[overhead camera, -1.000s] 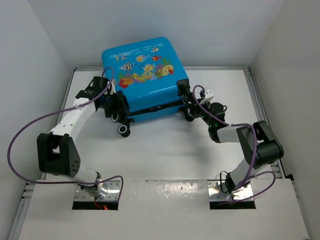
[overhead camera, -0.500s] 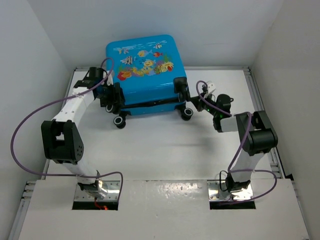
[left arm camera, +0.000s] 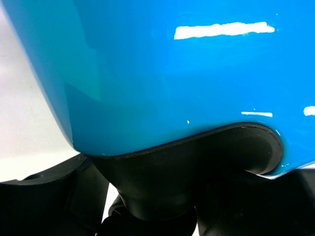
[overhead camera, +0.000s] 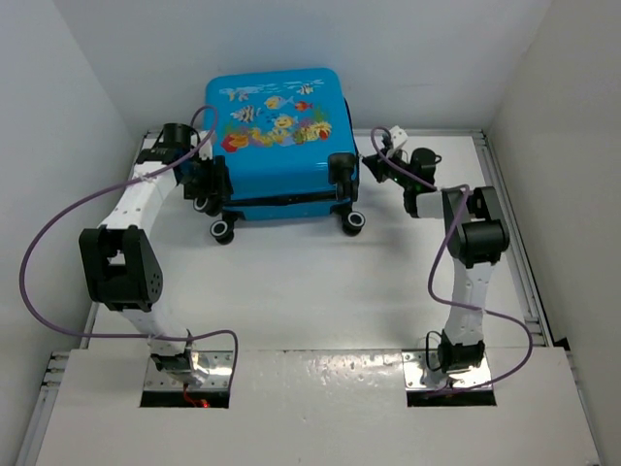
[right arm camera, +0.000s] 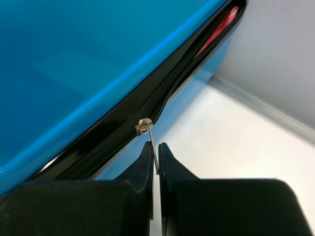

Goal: Pack the luggage

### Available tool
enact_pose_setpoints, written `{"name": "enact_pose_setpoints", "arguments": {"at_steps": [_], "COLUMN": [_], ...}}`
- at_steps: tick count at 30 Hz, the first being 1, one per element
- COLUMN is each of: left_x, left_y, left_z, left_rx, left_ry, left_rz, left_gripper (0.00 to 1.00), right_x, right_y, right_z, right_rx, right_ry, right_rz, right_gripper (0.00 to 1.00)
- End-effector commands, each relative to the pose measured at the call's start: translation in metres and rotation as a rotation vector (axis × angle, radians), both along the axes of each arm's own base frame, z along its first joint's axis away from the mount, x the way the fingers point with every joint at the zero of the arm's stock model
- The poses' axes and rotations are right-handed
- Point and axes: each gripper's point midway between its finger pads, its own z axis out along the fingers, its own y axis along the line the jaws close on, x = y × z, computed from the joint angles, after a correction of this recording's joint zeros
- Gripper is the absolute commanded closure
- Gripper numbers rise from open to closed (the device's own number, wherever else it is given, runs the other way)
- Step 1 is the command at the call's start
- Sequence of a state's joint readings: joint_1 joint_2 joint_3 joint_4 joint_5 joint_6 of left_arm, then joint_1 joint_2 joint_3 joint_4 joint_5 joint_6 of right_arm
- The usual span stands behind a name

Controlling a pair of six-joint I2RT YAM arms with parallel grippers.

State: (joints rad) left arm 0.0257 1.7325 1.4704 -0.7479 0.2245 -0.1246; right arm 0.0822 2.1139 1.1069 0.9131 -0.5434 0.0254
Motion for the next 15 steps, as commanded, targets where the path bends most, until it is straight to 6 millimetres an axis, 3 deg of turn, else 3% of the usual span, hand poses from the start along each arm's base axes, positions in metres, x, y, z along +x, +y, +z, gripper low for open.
{"name": "enact_pose_setpoints", "arguments": {"at_steps": [1, 2, 4, 5, 7, 8, 9, 10, 11, 13, 14, 15], "left_x": [0.081, 0.085, 0.095, 0.098, 0.102, 0.105, 0.106, 0.11, 0.104, 0.106, 0.096, 0.087], "left_y": [0.116, 0.112, 0.088, 0.078, 0.06, 0.046, 0.039, 0.036, 0.024, 0.018, 0.011, 0.008], "left_z": [-0.011, -0.006, 0.0, 0.002, 0.01, 0.013, 0.024, 0.036, 0.053, 0.091, 0.088, 0.117], "left_rx": [0.251, 0.232, 0.161, 0.121, 0.087, 0.051, 0.044, 0.039, 0.021, 0.014, -0.002, 0.0], "left_ry": [-0.217, -0.23, -0.262, -0.274, -0.309, -0.322, -0.354, -0.405, -0.461, -0.621, -0.642, -0.721], "left_rz": [0.411, 0.398, 0.337, 0.289, 0.205, 0.164, 0.129, 0.107, 0.061, 0.018, -0.018, -0.044], "left_gripper": [0.91, 0.86, 0.76, 0.62, 0.46, 0.34, 0.19, 0.15, 0.12, 0.0, 0.0, 0.0], "right_x": [0.077, 0.09, 0.104, 0.126, 0.141, 0.16, 0.165, 0.174, 0.181, 0.186, 0.186, 0.184], "right_y": [-0.106, -0.105, -0.1, -0.097, -0.099, -0.074, -0.07, -0.068, -0.062, -0.054, -0.051, -0.047], "right_z": [0.028, 0.046, 0.008, 0.047, 0.003, 0.024, 0.02, 0.001, 0.015, 0.004, 0.006, 0.001], "right_rx": [-0.053, -0.031, -0.04, 0.02, 0.027, 0.044, 0.047, 0.039, 0.05, 0.045, 0.047, 0.044], "right_ry": [-0.155, -0.197, -0.141, -0.214, -0.141, -0.207, -0.2, -0.186, -0.212, -0.205, -0.21, -0.202], "right_rz": [-0.385, -0.389, -0.378, -0.382, -0.398, -0.366, -0.365, -0.362, -0.356, -0.344, -0.338, -0.329], "right_gripper": [1.0, 1.0, 1.0, 1.0, 1.0, 1.0, 1.0, 1.0, 1.0, 1.0, 1.0, 1.0]}}
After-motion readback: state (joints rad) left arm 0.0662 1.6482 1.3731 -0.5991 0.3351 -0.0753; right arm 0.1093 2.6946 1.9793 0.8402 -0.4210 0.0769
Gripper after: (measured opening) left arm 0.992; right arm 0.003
